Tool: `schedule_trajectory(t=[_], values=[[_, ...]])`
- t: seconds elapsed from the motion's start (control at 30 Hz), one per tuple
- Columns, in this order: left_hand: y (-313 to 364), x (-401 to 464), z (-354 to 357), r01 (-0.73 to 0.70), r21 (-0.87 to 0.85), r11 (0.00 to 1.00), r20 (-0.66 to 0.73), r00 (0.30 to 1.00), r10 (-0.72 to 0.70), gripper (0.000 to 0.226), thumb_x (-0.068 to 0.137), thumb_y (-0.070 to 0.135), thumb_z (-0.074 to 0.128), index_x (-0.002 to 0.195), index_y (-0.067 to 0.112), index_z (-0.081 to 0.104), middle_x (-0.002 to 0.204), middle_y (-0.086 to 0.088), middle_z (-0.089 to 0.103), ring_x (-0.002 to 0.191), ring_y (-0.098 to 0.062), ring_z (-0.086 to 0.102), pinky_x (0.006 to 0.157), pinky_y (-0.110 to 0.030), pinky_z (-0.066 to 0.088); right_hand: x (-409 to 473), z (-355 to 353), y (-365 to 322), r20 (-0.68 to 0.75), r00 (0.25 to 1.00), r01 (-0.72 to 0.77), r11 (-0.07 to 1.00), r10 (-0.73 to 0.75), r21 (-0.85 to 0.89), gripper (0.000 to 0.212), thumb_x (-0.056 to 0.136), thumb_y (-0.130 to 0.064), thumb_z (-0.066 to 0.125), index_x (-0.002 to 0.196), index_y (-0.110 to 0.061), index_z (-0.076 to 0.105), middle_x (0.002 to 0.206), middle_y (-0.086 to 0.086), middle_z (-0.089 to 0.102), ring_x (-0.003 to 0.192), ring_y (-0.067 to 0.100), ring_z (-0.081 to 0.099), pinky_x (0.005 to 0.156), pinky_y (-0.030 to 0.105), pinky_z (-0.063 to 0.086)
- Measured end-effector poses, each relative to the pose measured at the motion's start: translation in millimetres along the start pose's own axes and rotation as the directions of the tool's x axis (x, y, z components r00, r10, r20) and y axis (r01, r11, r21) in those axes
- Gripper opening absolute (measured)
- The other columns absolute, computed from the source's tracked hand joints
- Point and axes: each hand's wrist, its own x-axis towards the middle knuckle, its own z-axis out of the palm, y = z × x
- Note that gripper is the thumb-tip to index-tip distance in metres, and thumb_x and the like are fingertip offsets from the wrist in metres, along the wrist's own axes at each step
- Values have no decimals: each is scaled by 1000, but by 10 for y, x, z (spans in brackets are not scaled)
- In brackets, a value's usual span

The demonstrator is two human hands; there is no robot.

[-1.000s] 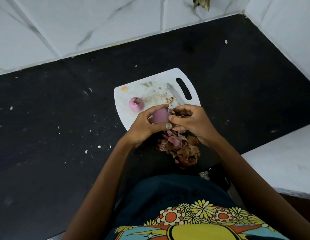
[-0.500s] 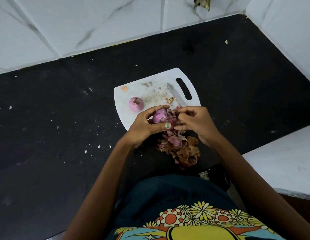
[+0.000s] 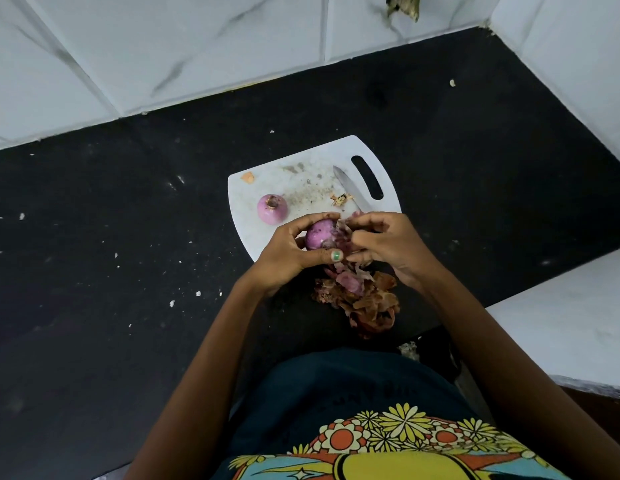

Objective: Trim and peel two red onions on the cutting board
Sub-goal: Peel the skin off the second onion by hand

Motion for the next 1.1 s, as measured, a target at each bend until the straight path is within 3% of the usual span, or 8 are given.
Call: schedule_trajectory(t=[0.2, 0.3, 0.47, 0.7, 0.8, 0.87, 1.0, 1.1], values=[[5, 8, 7, -20, -18, 1000, -27, 999, 19, 54, 70, -2, 78, 118, 17, 62, 108, 5, 70, 100, -14, 68, 81, -23, 54, 0, -10, 17, -76, 996, -36, 994, 44, 103, 20, 85, -6, 69, 101, 5, 65, 91, 12, 71, 80, 20, 72, 66, 31, 61], [20, 9, 10, -52, 50, 997, -25, 998, 53, 55, 69, -2, 79, 118, 15, 62, 112, 5, 67, 99, -7, 67, 80, -20, 53, -32, 37, 1, -40, 999, 20, 1000, -21, -16, 22, 77, -16, 78, 96, -9, 67, 95, 8, 71, 86, 20, 72, 71, 37, 61], [11, 6, 9, -59, 68, 996, -21, 998, 61, 56, 68, -2, 80, 119, 13, 62, 115, 2, 66, 101, -6, 66, 81, -19, 52, -7, 74, -8, -59, 996, 64, 990, -72, -125, 16, 74, -11, 77, 82, -21, 68, 88, 2, 70, 87, 23, 71, 75, 47, 60], [-6, -7, 4, -17, -57, 998, -23, 1000, 16, 54, 69, -3, 78, 116, 18, 64, 109, 2, 70, 99, -15, 69, 79, -23, 55, 7, 3, 0, -72, 996, 55, 997, -59, -53, 18, 81, 8, 62, 90, -7, 68, 94, 16, 69, 85, 25, 71, 69, 34, 61], [0, -2, 11, -24, -80, 996, -32, 999, 22, 55, 64, 4, 81, 115, 20, 65, 108, 2, 71, 101, -18, 68, 80, -25, 55, 8, 3, -6, -144, 989, 31, 999, -28, 20, 15, 87, 4, 56, 91, -5, 67, 94, 15, 69, 82, 22, 72, 69, 34, 61], [-2, -3, 5, -17, -79, 997, -36, 999, 14, 57, 61, 9, 82, 115, 19, 65, 108, 1, 71, 101, -19, 68, 82, -27, 55, -5, -5, 0, -83, 995, 59, 998, -57, 28, 14, 88, -6, 61, 101, -8, 67, 101, 12, 69, 88, 20, 71, 75, 37, 60], [-30, 0, 0, -8, -53, 999, -39, 999, 6, 59, 64, 2, 81, 119, 15, 63, 112, -2, 69, 104, -21, 66, 85, -30, 56, -51, 11, 12, 96, 971, 234, 946, -217, -224, 48, 79, -21, 77, 123, -14, 61, 115, -1, 67, 103, 6, 65, 84, 22, 55], [-31, -15, 0, 10, -103, 995, -28, 1000, -13, 59, 61, 6, 82, 116, 18, 64, 111, 0, 70, 103, -21, 67, 84, -33, 56, -24, 19, 11, 32, 957, 287, 928, -288, -236, 34, 82, -15, 74, 115, -12, 67, 107, 1, 70, 97, 9, 68, 85, 28, 57]])
